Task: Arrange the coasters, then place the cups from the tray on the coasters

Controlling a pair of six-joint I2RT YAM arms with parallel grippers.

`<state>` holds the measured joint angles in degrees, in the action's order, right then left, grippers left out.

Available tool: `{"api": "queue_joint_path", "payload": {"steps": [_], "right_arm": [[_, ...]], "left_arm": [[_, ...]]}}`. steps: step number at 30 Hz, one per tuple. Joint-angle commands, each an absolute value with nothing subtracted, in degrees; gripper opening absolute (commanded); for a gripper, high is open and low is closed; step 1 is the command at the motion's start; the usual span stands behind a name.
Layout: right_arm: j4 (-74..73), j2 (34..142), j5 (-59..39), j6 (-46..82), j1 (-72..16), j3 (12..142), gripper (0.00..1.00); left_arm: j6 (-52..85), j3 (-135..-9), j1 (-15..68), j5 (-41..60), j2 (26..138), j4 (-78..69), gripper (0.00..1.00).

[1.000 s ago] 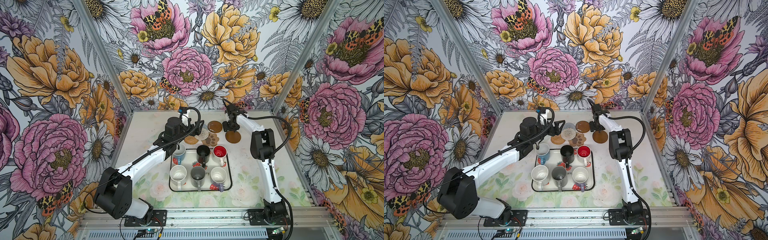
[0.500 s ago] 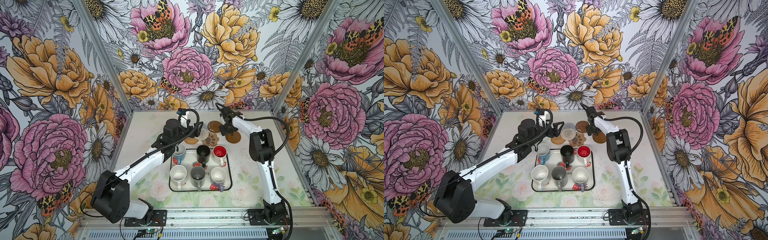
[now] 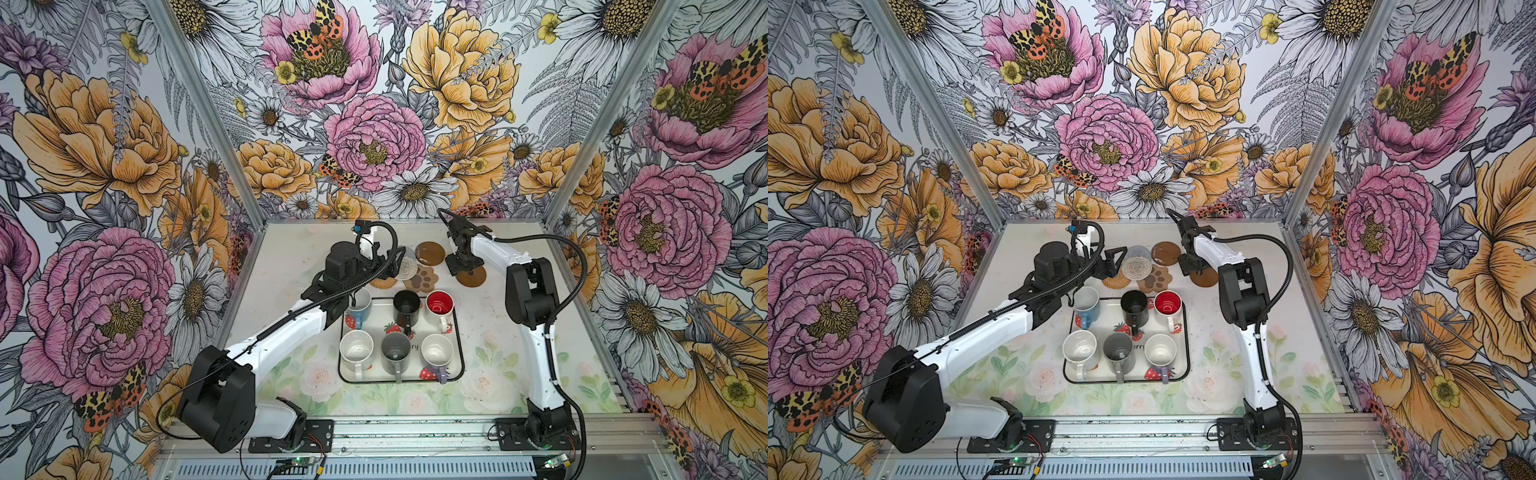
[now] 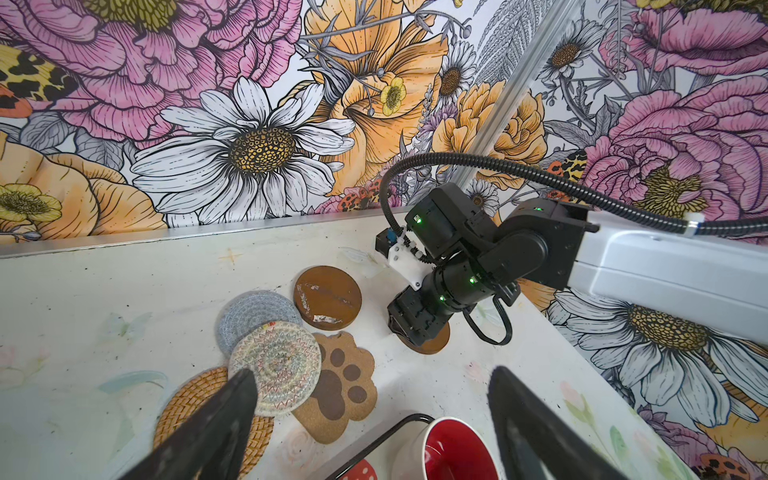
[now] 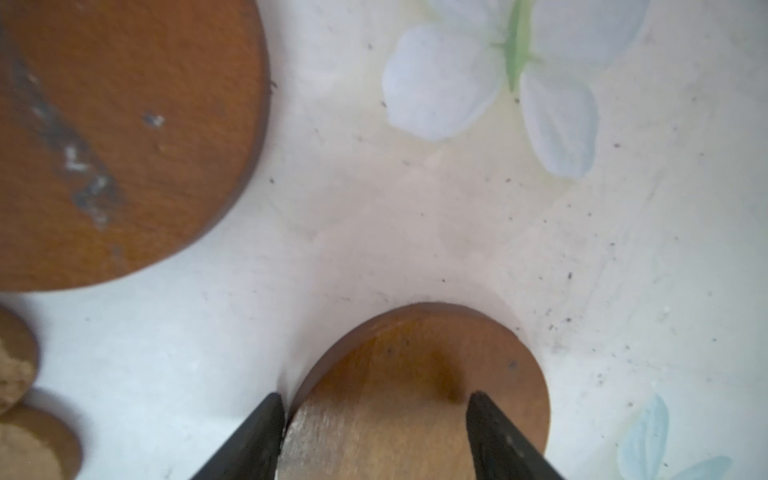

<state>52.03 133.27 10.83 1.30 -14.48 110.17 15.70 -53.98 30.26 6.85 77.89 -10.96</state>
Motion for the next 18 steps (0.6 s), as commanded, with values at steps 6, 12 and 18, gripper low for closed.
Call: {"api": "queue_joint_path", "payload": {"steps": [6, 12, 18], "right_arm": [[52.8, 129.2, 6.8, 3.4, -12.5, 109.1, 0.69], [52.8, 126.5, 1.2, 5.3, -12.6, 112.4, 0.68], [52.7, 123.3, -1.9, 7.9, -14.0, 115.6, 0.65]], "left_arm": [[14.4, -54.7, 30.7, 1.4, 76.8, -8.8, 0.88], [8.3, -64.8, 30.4, -8.6, 81.7, 7.7, 0.8], [5.4, -78.4, 26.6, -13.0, 92.1, 23.2, 0.48]]}}
